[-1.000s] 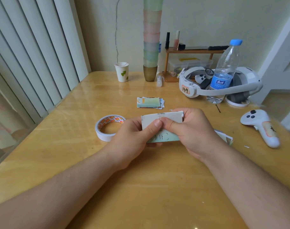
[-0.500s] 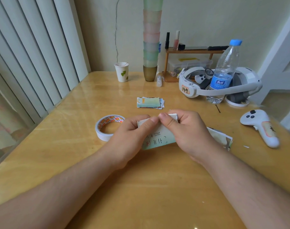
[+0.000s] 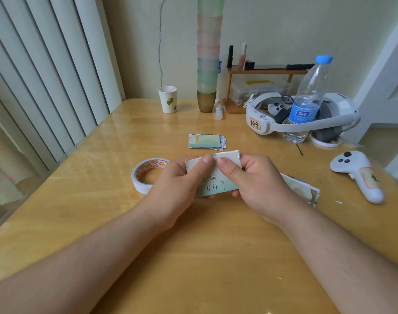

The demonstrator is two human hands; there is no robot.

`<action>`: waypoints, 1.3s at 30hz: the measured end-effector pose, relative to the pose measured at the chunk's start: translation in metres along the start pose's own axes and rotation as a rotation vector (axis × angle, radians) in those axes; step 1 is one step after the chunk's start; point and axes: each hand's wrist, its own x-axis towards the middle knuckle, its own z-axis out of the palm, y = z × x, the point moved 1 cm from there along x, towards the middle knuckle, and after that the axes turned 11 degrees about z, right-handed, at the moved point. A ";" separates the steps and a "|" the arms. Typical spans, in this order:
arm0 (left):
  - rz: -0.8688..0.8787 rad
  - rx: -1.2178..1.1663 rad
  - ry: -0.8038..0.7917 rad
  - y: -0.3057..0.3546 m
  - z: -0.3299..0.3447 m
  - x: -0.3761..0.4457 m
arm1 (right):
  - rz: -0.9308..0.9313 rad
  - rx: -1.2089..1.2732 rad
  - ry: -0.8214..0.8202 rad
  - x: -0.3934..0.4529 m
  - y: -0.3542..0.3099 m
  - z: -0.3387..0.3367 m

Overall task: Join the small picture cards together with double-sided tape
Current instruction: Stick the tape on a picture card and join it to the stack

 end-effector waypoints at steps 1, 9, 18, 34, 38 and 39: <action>-0.015 -0.007 -0.006 -0.001 0.000 0.000 | -0.002 0.007 0.019 0.000 0.000 0.000; 0.032 0.130 -0.042 -0.003 -0.004 0.000 | 0.063 0.032 0.035 0.001 -0.001 -0.004; 0.012 0.100 -0.030 0.001 -0.005 -0.001 | 0.008 -0.062 -0.069 -0.002 -0.003 -0.006; -0.099 -0.051 0.019 -0.003 -0.020 0.005 | 0.109 -0.080 -0.131 0.002 0.003 -0.017; -0.087 -0.020 -0.013 -0.003 -0.018 0.003 | 0.135 -0.134 -0.101 0.003 0.003 -0.022; -0.081 -0.024 -0.005 -0.002 -0.018 0.003 | 0.109 -0.128 -0.073 0.004 0.002 -0.022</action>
